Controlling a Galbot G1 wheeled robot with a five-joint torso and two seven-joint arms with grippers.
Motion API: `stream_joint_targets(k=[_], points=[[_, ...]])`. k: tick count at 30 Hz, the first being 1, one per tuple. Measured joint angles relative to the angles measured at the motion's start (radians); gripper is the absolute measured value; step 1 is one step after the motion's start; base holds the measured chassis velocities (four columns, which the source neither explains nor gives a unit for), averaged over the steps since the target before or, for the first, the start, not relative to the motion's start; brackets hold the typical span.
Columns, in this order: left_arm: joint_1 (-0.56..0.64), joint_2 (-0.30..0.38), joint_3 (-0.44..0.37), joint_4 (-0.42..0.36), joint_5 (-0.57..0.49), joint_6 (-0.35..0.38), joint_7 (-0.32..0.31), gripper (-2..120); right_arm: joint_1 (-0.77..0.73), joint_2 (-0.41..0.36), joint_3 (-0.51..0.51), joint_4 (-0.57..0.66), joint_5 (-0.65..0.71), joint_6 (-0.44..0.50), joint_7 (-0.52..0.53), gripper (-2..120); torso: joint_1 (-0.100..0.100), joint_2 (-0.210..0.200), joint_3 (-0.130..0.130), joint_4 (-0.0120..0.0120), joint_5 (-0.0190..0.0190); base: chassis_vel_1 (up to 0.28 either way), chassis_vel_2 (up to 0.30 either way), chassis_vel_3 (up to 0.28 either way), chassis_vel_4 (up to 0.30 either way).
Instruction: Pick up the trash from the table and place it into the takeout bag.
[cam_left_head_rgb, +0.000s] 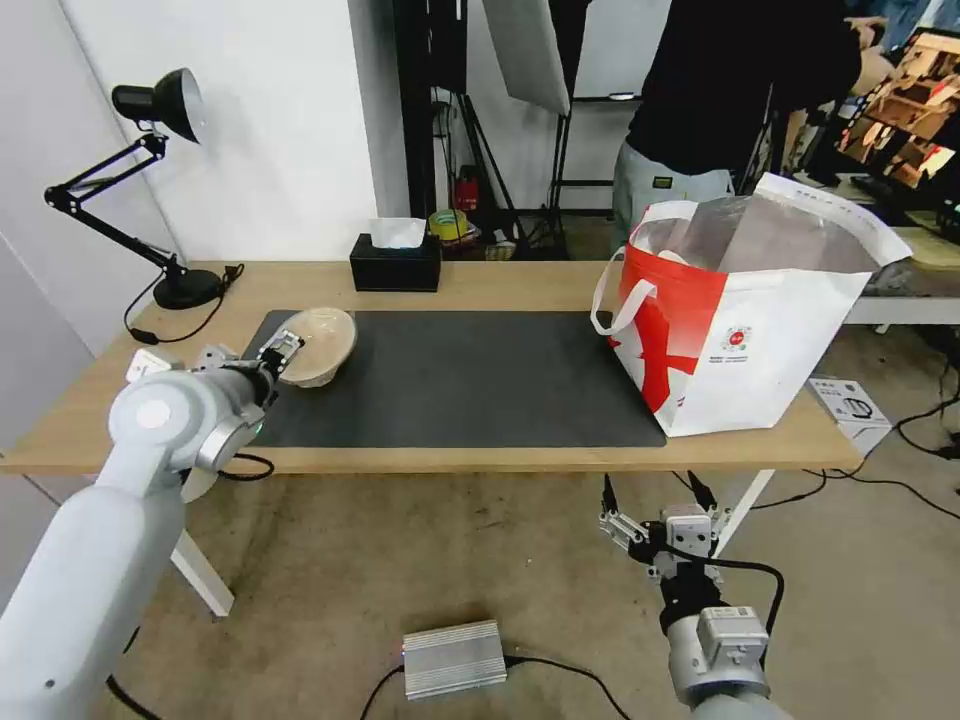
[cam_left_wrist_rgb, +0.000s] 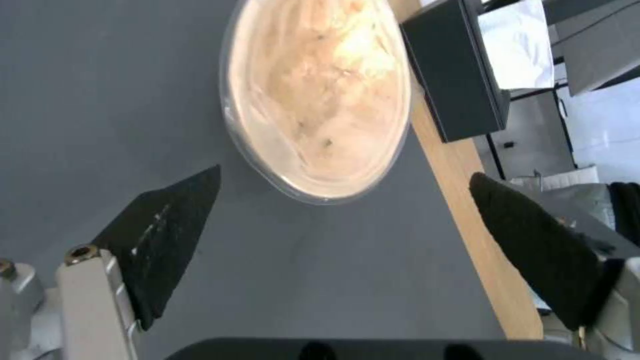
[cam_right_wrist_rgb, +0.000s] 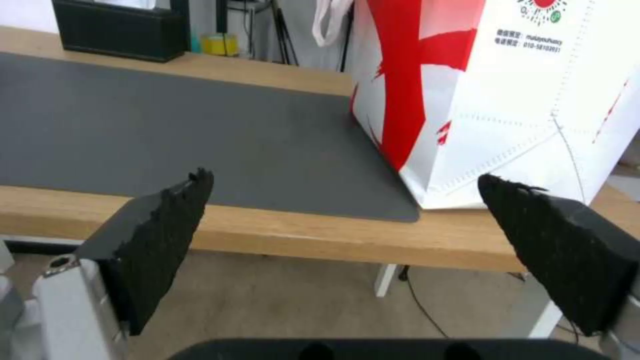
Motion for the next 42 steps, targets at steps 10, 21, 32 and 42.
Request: stream_joint_targets(k=[10, 21, 32, 42], points=[[-0.033, -0.014, 0.021, 0.047, 0.025, -0.001, -0.004, 100, 0.000, 0.000, 0.000, 0.000, 0.000, 0.000, 0.000, 100, 0.000, 0.000, 0.000, 0.0001, 0.0000, 0.000, 0.000, 0.000, 0.000], [-0.048, -0.017, 0.033, 0.101, 0.046, -0.003, -0.006, 100, 0.000, 0.000, 0.000, 0.000, 0.000, 0.000, 0.000, 100, 0.000, 0.000, 0.000, 0.0001, -0.0002, 0.000, 0.000, 0.000, 0.000], [-0.060, -0.022, 0.033, 0.122, 0.048, -0.004, -0.006, 100, 0.000, 0.000, 0.000, 0.000, 0.000, 0.000, 0.000, 100, 0.000, 0.000, 0.000, 0.0001, -0.0001, 0.000, 0.000, 0.000, 0.000], [-0.089, -0.049, 0.049, 0.171, 0.071, 0.000, -0.003, 100, 0.000, 0.000, 0.000, 0.000, 0.000, 0.000, 0.000, 100, 0.000, 0.000, 0.000, 0.0001, -0.0002, 0.000, 0.000, 0.000, 0.000]])
